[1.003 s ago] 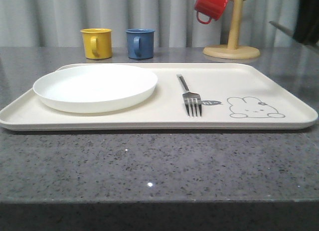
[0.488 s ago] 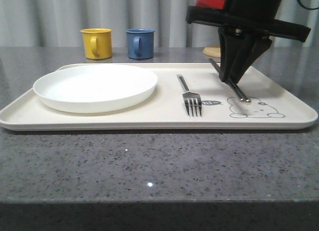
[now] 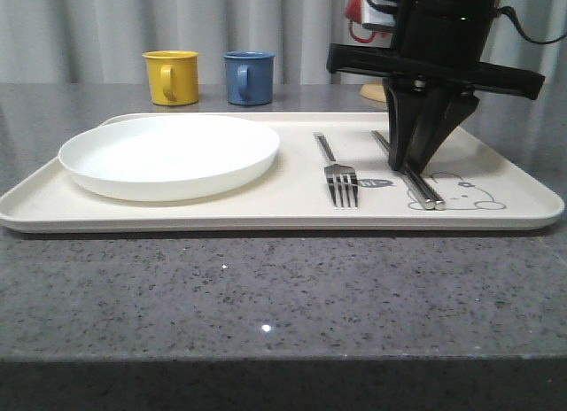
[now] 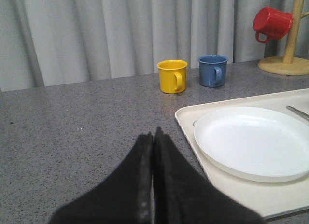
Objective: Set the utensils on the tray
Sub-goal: 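Grasp the chopsticks and place them on the tray beside the fork, then raise the right gripper and reach for the spoon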
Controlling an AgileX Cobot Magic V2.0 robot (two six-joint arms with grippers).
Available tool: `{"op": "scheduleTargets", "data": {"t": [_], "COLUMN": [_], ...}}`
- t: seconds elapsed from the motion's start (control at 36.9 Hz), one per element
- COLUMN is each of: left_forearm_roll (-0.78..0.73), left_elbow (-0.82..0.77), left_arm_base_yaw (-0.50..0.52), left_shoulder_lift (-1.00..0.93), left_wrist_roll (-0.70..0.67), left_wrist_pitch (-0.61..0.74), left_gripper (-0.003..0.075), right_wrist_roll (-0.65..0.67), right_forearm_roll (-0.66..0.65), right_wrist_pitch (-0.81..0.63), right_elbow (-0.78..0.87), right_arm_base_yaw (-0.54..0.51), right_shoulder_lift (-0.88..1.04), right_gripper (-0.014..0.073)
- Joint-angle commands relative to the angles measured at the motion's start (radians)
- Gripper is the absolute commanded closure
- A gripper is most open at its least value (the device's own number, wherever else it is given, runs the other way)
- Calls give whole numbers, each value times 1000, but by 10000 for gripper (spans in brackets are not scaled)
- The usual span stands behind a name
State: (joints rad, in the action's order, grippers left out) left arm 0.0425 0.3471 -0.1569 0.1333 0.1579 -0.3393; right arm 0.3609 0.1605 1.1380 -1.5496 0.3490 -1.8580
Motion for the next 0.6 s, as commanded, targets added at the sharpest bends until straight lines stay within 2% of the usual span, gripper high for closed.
{"op": "scheduleTargets", "data": {"t": [0.0,0.11,0.35,0.46,0.57], "left_forearm_roll": [9,9,9,9,9], "left_elbow": [28,28,28,28,28], "left_arm_base_yaw": [4,4,4,4,4], "left_shoulder_lift": [12,12,12,12,12], "left_wrist_roll": [-10,-10,-10,-10,-10], "left_wrist_pitch": [80,80,80,80,80], "left_gripper": [738,738,738,738,738], "right_wrist_roll": [3,3,-42,-116,-196], "right_forearm_roll": [-6,-29,-174,-182,-182], "right_wrist_pitch": [5,28,115,152,188], "right_elbow": [-42,-71,-154,-155,-155], "right_arm_base_yaw": [-1,-1,-39,-144,-293], "right_shoulder_lift": [46,55,129,159,164], "right_gripper": [305,237,232,232,232]}}
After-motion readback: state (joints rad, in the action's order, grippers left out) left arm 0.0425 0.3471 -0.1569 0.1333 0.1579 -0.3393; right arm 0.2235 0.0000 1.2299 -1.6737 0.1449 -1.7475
